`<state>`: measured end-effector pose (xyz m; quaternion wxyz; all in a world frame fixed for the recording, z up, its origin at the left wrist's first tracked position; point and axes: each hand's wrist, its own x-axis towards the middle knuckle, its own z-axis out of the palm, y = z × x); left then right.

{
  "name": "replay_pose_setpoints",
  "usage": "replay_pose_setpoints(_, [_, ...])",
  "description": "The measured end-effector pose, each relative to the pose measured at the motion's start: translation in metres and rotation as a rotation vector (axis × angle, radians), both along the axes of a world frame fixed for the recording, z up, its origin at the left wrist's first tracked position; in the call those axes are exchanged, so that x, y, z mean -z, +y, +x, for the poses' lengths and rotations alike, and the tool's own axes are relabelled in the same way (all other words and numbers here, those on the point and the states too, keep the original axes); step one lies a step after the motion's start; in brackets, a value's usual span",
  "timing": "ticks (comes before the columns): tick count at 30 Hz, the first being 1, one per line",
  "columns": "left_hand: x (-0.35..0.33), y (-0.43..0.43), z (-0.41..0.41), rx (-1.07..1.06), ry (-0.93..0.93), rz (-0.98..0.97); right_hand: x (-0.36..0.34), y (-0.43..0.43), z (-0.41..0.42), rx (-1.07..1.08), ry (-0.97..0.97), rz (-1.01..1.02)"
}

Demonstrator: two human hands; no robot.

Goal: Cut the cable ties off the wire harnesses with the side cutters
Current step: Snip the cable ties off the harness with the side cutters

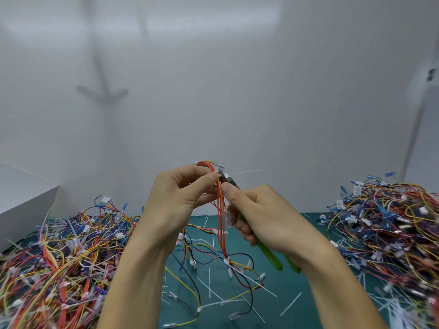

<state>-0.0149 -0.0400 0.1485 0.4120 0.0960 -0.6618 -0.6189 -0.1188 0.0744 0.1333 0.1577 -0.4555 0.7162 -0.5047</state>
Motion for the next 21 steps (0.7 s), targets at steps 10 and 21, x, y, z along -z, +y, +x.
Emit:
replay_pose_setpoints(10, [0.0002, -0.0005, 0.0002, -0.003, 0.003, -0.008, 0.0003, 0.0014, -0.0012, -0.018, 0.002, 0.004])
replay_pose_setpoints(21, [0.0015, -0.0031, 0.0005, -0.009, -0.016, -0.026, -0.0013, 0.0021, -0.0001, 0.064, 0.133, 0.031])
